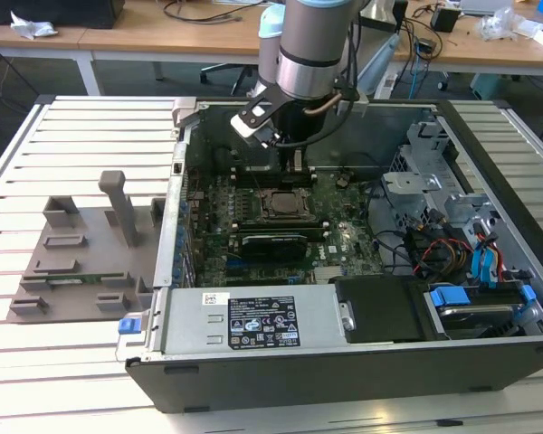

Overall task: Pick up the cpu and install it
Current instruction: 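Close the cpu cover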

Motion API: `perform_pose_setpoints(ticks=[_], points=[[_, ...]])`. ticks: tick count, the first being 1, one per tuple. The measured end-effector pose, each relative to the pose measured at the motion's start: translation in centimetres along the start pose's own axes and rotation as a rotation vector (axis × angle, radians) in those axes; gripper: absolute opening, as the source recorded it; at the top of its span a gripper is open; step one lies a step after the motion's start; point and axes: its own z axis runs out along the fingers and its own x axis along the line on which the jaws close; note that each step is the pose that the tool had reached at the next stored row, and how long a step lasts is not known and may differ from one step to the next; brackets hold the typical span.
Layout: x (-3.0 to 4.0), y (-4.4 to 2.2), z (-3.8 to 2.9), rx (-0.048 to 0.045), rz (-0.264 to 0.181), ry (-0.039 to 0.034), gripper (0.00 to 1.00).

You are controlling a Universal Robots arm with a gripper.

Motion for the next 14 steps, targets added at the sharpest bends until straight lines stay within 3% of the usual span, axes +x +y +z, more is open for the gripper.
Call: perform_pose_setpoints(ticks=[14], points=[[-0.06,-0.16,-2.61,0.0,0.0,0.0,0.11]])
